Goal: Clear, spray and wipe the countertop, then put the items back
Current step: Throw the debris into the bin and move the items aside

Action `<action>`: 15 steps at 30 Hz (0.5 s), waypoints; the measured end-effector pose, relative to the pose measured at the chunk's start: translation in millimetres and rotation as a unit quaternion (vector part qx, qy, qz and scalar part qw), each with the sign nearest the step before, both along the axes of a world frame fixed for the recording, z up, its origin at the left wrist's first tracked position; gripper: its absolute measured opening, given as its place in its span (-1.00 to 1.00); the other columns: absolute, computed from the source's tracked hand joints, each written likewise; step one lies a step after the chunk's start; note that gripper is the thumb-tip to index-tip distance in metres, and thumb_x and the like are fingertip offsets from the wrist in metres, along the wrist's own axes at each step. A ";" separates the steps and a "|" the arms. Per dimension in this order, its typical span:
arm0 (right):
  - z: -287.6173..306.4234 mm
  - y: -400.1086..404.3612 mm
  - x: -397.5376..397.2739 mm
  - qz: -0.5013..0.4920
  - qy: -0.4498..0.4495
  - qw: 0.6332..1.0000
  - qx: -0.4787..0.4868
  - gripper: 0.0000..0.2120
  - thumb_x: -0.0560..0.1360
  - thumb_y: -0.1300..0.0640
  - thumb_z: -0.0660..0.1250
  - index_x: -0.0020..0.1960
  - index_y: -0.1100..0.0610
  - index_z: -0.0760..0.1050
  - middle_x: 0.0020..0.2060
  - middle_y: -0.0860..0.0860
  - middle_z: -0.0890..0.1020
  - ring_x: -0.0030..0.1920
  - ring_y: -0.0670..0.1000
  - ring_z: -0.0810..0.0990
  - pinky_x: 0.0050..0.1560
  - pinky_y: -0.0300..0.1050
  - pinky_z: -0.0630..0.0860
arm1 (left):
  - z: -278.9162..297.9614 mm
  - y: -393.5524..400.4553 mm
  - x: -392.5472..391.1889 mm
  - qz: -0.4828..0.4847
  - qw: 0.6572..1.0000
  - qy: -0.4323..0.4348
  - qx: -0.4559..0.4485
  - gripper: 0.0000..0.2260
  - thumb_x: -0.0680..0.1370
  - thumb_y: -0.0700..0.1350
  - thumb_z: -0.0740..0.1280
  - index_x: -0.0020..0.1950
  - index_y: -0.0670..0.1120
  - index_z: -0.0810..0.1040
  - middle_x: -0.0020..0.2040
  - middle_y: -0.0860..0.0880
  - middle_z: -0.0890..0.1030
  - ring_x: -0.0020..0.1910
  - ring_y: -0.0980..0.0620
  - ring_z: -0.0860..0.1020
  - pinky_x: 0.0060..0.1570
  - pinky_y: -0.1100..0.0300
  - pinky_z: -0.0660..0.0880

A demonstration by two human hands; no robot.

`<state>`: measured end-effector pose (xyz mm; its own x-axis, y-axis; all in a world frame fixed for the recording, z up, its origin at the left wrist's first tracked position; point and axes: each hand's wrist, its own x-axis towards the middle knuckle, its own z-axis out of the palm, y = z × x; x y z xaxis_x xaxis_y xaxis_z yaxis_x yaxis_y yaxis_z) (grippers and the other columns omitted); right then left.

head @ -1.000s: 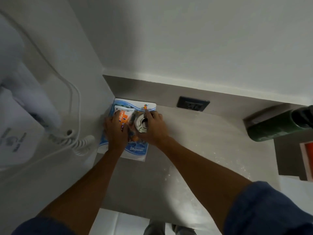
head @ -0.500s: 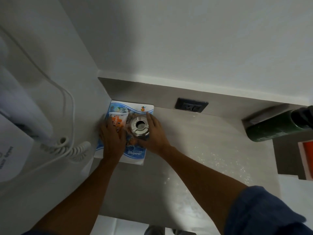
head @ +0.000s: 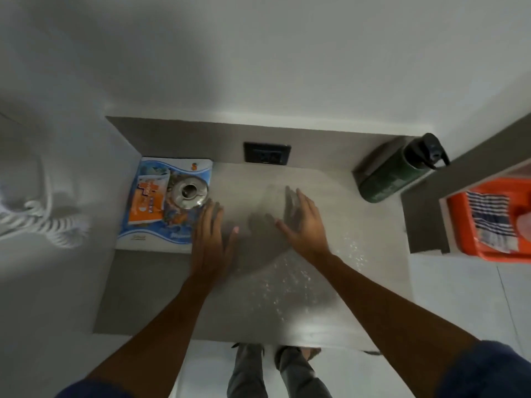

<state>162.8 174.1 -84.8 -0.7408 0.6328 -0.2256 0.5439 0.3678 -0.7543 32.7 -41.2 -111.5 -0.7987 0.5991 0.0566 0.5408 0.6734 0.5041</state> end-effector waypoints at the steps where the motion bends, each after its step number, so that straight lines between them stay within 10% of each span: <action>1: 0.7 7.1 17.2 -0.051 0.004 0.998 -0.037 0.05 0.48 -0.46 0.45 0.78 -0.10 0.08 0.70 0.03 0.31 0.66 0.14 0.36 0.59 0.22 0.44 | -2.8 3.9 11.3 -0.013 1.000 -0.005 -0.012 -0.34 0.71 0.22 0.22 0.71 -0.15 0.32 0.73 -0.20 0.31 0.74 -0.23 0.24 0.71 -0.18 0.20; 15: 19.8 145.9 100.6 -0.326 0.121 0.937 -0.041 0.25 0.42 -0.24 0.67 0.80 0.07 -0.04 0.76 0.09 0.15 0.73 0.18 0.24 0.70 0.30 0.29 | -42.5 -29.6 56.4 -0.106 0.991 0.022 -0.074 -0.16 0.71 0.40 0.01 0.74 -0.22 0.21 0.78 -0.22 0.18 0.79 -0.25 0.12 0.74 -0.32 0.16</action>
